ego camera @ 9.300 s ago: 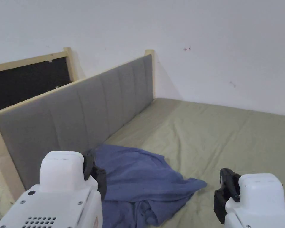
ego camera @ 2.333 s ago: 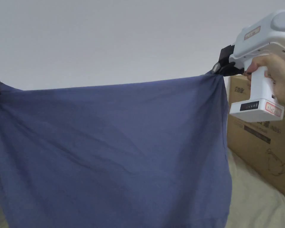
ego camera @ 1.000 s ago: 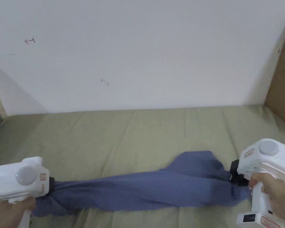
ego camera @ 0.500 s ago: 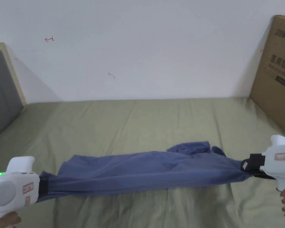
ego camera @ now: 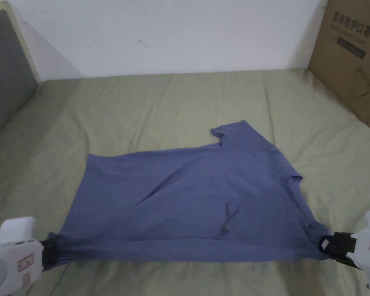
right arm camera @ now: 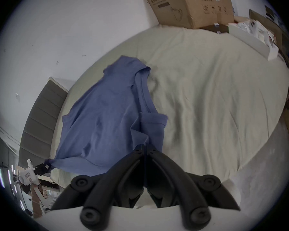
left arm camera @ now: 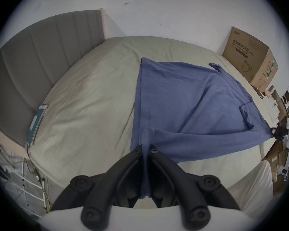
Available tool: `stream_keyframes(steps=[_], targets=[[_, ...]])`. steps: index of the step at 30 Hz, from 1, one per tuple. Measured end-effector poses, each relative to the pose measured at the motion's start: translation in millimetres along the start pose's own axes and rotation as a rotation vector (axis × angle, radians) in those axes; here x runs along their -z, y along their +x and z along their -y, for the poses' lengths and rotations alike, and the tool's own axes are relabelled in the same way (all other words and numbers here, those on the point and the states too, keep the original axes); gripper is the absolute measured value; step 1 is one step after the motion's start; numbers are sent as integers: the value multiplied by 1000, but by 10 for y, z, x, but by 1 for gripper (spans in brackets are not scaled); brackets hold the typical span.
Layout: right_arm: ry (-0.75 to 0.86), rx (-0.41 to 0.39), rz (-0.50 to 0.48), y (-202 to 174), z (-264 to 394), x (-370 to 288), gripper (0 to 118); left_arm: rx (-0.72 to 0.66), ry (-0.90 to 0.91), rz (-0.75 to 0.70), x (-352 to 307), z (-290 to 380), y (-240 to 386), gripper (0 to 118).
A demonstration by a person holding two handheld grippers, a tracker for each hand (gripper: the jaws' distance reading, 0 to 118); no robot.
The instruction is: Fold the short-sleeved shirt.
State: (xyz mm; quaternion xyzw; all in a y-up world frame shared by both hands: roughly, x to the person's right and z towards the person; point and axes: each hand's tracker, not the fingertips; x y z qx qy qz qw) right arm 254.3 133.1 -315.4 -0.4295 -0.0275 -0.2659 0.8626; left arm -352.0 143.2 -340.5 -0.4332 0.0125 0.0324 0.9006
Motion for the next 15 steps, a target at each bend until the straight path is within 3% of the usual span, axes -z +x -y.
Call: stream_keyframes(steps=[2, 6, 7, 9, 10, 11, 12, 14, 15], targets=[[-22, 24, 2, 99, 62, 15, 0, 3, 5, -22, -28, 83, 5, 2], [-32, -13, 7, 106, 111, 57, 1, -57, 16, 27, -70, 228, -166, 6], [-32, -36, 2, 86, 110, 67, 14, -68, 10, 24, -181, 222, 1, 18], [-31, -110, 42, -17, 124, 34, 62, -83, -26, -12, -244, 265, 197, 52], [-22, -142, 52, -51, 131, 7, 78, -83, -16, -3, -300, 308, 272, 87], [-11, -173, 50, -80, 139, -40, 78, -88, -3, 16, -383, 294, 93, 106], [7, -190, 43, -101, 149, -112, 78, -96, -1, 25, -476, 322, 90, 110], [25, -190, 33, -135, 176, -248, 77, -117, 40, 47, -684, 437, 220, 106], [36, -188, 28, -152, 199, -320, 76, -128, 47, 60, -737, 420, -25, 100]])
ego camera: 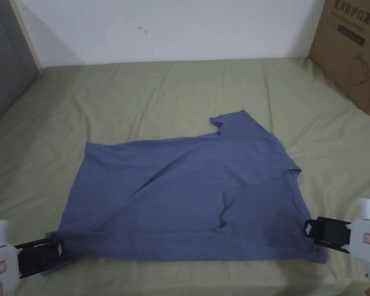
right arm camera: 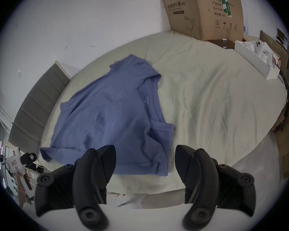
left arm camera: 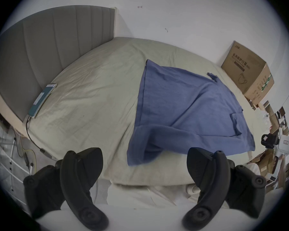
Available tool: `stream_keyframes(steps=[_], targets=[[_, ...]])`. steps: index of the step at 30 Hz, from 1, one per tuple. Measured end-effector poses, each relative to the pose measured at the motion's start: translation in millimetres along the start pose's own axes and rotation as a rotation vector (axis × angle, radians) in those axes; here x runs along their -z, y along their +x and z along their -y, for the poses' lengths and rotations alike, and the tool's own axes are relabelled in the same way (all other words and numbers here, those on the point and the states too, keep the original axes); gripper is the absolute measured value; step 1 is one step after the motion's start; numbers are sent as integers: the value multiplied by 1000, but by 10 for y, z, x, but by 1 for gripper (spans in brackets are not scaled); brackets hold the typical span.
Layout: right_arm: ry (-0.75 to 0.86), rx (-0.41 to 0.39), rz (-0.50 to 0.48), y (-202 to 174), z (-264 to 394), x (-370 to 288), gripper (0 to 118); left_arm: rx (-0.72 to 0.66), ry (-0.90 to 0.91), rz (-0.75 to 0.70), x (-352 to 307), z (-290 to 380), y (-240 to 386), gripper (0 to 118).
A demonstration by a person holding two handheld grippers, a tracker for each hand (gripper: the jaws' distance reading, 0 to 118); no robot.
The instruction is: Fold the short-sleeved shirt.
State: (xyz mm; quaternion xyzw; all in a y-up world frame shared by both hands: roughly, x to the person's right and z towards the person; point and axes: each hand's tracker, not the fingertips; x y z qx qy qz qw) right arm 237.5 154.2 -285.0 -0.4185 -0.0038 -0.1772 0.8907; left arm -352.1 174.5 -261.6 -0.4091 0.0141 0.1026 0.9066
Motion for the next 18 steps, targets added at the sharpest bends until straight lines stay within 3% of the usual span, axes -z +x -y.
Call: stream_keyframes(steps=[1, 3, 6, 8, 11, 12, 13, 14, 16, 17, 18], targets=[[33, 5, -24, -10, 31, -75, 66, -15, -10, 3, -68, 38, 12, 72], [52, 16, -27, -39, 96, -195, 7, -55, 16, 35, -228, 181, 82, 2], [62, 60, -1, -18, 219, -252, 2, -71, 25, -23, -134, 97, -148, 1], [24, 63, -33, 33, 301, -242, 2, -64, -3, -15, -36, 268, -275, 0], [-16, 58, 5, 108, 409, -143, 2, -158, -7, 10, 82, 104, -476, 0], [-28, 59, 10, 130, 427, -117, 2, -173, 4, 8, 89, 231, -431, 3], [-30, 64, 16, 142, 444, -99, 2, -175, 10, 1, 125, 264, -381, 21], [-33, 68, 14, 155, 455, -90, 2, -181, 7, -15, 196, 191, -348, 43], [-44, 73, 4, 154, 456, -60, 2, -190, 2, -28, 326, 76, -262, 106], [-50, 73, 5, 148, 456, -46, 2, -195, 0, -26, 416, 7, -253, 114], [-59, 68, 3, 137, 450, -19, 2, -197, 8, -15, 515, -65, -258, 112]])
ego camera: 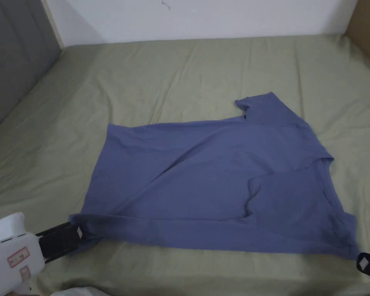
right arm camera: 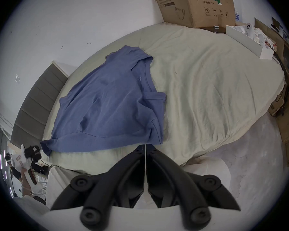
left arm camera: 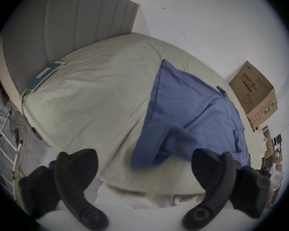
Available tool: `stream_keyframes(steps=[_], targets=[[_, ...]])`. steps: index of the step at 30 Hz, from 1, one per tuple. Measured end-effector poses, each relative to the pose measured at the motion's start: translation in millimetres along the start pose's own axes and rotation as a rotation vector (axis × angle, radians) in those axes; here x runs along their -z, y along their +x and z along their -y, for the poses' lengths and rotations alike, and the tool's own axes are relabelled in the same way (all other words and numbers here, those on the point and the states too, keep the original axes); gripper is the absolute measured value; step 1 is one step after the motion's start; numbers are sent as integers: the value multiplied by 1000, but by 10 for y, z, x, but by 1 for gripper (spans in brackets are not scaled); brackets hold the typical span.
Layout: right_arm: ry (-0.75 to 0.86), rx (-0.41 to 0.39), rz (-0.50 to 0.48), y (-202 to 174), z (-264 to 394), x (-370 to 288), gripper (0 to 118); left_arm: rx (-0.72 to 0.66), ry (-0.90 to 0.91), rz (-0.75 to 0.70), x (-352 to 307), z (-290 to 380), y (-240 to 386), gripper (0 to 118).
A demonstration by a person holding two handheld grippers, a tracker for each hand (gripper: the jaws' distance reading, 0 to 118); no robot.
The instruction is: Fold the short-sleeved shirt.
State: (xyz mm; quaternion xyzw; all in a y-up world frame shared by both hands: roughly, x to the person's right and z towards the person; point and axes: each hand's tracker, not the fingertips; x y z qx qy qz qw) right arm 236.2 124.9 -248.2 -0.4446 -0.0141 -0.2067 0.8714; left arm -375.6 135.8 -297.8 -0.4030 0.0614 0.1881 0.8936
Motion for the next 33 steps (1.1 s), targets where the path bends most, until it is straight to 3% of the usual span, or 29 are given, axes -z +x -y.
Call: stream_keyframes(steps=[3, 4, 6, 7, 9, 10, 11, 13, 15, 16, 17, 18, 20, 22, 24, 29, 33], targets=[[-16, -13, 7, -59, -11, 63, 2, -19, -13, 18, 176, -107, -94, 103], [-20, -15, 8, -77, -16, 84, 2, -25, -24, 34, 245, -131, -115, 78], [-30, -22, 1, -108, -36, 139, 2, -20, -34, 34, 336, -42, -3, 10], [-35, -26, 4, -104, -45, 164, 2, -3, -64, -6, 382, -9, 44, 6], [-38, -54, 6, -124, -90, 213, 20, 29, -52, -13, 395, -29, 41, 6], [-49, -74, 20, -143, -131, 236, 45, 31, -43, -10, 351, 36, 102, 6], [-56, -104, 46, -125, -173, 281, 61, 38, -35, -3, 328, 12, 97, 6], [-36, -146, 70, -157, -261, 351, 64, 25, -28, 11, 295, -96, 36, 6], [-35, -172, 56, -184, -355, 432, 63, 25, -28, 15, 232, -58, 104, 6], [-45, -186, 59, -189, -391, 495, 54, 30, -28, 16, 221, -72, 99, 6], [-62, -188, 69, -188, -421, 577, 25, 37, -30, 16, 214, -86, 94, 6], [-112, -201, 72, -162, -425, 681, 25, 43, -30, 13, 205, -28, 156, 6], [-132, -202, 102, -173, -386, 758, 3, 53, -37, 6, 203, -37, 157, 6], [-159, -224, 49, -203, -380, 707, 3, 56, -42, -2, 195, -54, 139, 6], [-123, -249, 85, -240, -369, 637, 3, 57, -49, -4, 193, -39, 144, 6], [-69, -161, 45, -219, -566, 467, 3, 73, -49, -7, 124, -92, 163, 6], [-38, -136, -2, -306, -952, 424, 3, 107, -36, -11, 123, -363, 259, 6]])
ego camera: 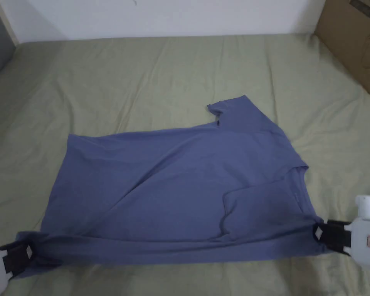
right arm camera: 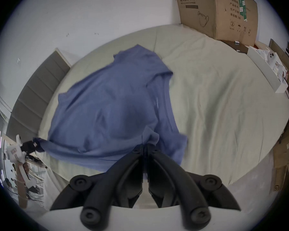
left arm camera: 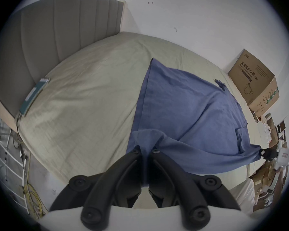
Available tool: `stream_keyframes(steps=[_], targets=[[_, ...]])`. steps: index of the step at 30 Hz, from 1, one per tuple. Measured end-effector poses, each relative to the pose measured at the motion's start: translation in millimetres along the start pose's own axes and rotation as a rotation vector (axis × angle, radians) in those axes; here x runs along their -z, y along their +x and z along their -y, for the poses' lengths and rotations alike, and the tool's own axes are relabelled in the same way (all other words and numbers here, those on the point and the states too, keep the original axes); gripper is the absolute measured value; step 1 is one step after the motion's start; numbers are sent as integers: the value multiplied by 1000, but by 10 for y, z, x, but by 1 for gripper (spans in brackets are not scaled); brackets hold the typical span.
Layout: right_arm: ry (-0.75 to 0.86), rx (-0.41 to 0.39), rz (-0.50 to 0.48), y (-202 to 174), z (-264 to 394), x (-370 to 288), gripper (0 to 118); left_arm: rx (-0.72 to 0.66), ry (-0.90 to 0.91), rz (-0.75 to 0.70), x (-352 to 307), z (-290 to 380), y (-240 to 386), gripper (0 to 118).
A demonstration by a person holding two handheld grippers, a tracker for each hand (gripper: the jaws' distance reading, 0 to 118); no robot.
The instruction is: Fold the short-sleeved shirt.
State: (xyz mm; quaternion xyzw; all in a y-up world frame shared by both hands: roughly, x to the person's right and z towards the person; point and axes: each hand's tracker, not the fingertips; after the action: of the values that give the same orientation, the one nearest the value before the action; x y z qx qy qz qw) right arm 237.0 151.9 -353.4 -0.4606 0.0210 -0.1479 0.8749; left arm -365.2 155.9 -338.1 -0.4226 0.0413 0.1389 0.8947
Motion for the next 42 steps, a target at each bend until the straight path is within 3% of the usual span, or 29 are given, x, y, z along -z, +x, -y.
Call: stream_keyframes(steps=[6, 8, 9, 10, 11, 12, 13, 15, 18, 19, 20, 21, 22, 23, 24, 26, 27, 28, 29, 30, 31, 32, 33, 34, 39, 40, 42], targets=[[23, 38, 9, -65, -740, 431, 3, 54, 15, 1, 330, -557, 143, 6], [-8, 72, 57, -78, -911, 696, 3, 53, -27, -9, 569, -734, 129, 7], [-29, 64, 52, -79, -956, 813, 3, 59, -55, -13, 668, -760, 155, 16], [-36, 86, 66, -85, -974, 933, 13, 75, -93, -34, 784, -799, 161, 48], [-45, 86, 71, -99, -981, 1016, 34, 77, -107, -66, 852, -814, 163, 81], [-74, 72, 92, -125, -975, 1058, 60, 87, -127, -110, 899, -823, 167, 106], [-89, 47, 145, -162, -967, 1067, 79, 93, -150, -132, 909, -796, 181, 114], [-56, -24, 157, -206, -892, 959, 79, 85, -111, -82, 773, -725, 115, 110], [-10, -36, 125, -190, -782, 650, 79, 52, -82, -60, 473, -611, 10, 108], [7, -31, 110, -181, -720, 528, 78, 34, -72, -51, 356, -545, -26, 102], [46, -15, 84, -171, -627, 400, 76, 10, -39, -19, 224, -448, -68, 88], [69, 7, 70, -162, -532, 293, 67, -4, -15, 2, 128, -371, -122, 56], [72, 23, 58, -126, -452, 200, 32, -21, -2, 15, 40, -273, -145, 7], [42, 72, 67, -103, -348, 158, 1, -16, -9, -5, -18, -167, -143, 2], [-7, 133, 74, -70, -247, 143, 0, -14, 20, -44, -85, -79, -128, 1], [-34, 169, -32, 18, -59, 129, 0, 13, 9, -42, -119, 28, -151, 1], [-32, 194, -13, 21, 28, 113, 0, 8, 11, -46, -115, 40, -156, 1], [-38, 164, 15, -2, 97, 107, 0, -2, 11, -43, -97, 35, -174, 3], [-35, 142, 42, -16, 158, 96, 0, -43, 19, -13, -47, 45, -222, 15], [-27, 142, 47, -4, 183, 106, 0, -77, 16, 16, -2, 21, -254, 43], [-27, 152, 45, 9, 209, 108, 0, -105, -11, 34, 72, -11, -261, 96], [-33, 173, 37, 26, 228, 109, 0, -122, -40, 39, 170, -28, -261, 118], [-29, 192, 25, 34, 254, 107, 0, -123, -70, 46, 284, -9, -246, 114], [-26, 202, 17, 35, 247, 100, 0, -102, -88, 33, 332, 22, -217, 101], [-18, 173, 21, -10, 253, 95, 4, 41, -176, -78, 849, 122, -40, 87], [-15, 170, 17, -19, 235, 106, 23, 76, -165, -106, 871, 160, 3, 81], [-2, 149, 20, -22, 166, 148, 75, 83, -139, -92, 669, 130, 145, 55]])
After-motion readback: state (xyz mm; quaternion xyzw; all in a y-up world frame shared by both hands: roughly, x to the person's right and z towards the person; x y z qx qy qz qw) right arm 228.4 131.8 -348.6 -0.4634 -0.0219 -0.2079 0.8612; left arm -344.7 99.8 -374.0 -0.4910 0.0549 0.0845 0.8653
